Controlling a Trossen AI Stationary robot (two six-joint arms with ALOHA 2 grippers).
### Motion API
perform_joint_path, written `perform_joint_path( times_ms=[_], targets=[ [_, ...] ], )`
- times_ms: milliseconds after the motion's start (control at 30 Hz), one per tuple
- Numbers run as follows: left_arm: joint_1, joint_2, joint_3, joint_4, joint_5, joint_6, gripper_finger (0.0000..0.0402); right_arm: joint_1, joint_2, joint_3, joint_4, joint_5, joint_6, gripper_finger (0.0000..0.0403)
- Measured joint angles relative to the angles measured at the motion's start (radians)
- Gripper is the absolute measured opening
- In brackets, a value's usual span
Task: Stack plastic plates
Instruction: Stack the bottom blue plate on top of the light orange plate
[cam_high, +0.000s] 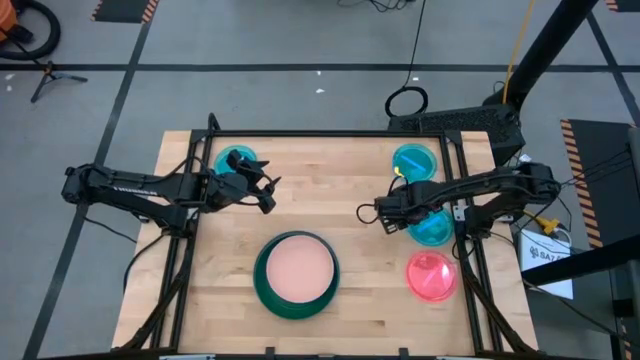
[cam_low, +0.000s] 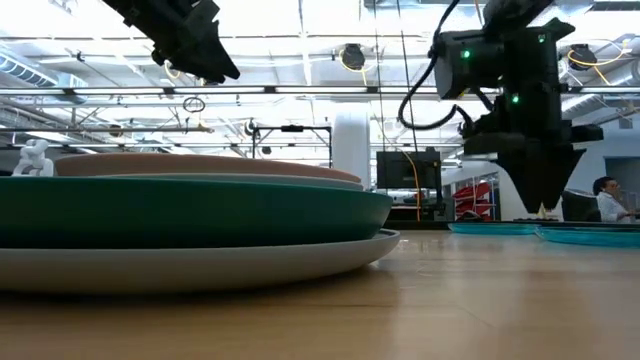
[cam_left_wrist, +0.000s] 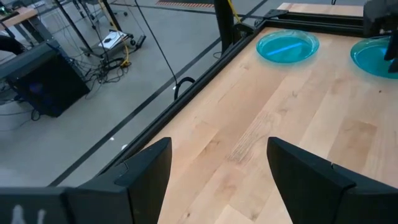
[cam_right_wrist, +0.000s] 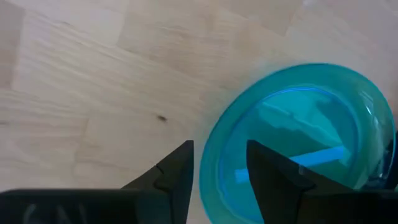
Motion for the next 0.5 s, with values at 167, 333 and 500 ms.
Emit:
perform_joint_path(
  times_ms=[167, 333, 500],
  targets=[
    [0.0, 0.0, 0.0, 0.0, 0.0, 0.004, 0.0266, 0.0, 0.072, 0.0, 0.038, -0.004, -0.019, 0.0139],
    [0.0, 0.0, 0.0, -0.001, 0.0, 0.005, 0.0267, 0.0, 0.117, 0.0, 0.057, -0.005, -0.024, 0.0133],
    [0.0, 0.0, 0.0, -0.001, 0.0, 0.005, 0.0267, 0.0, 0.168, 0.0, 0.058, -0.005, -0.025, 0.0099]
  ],
)
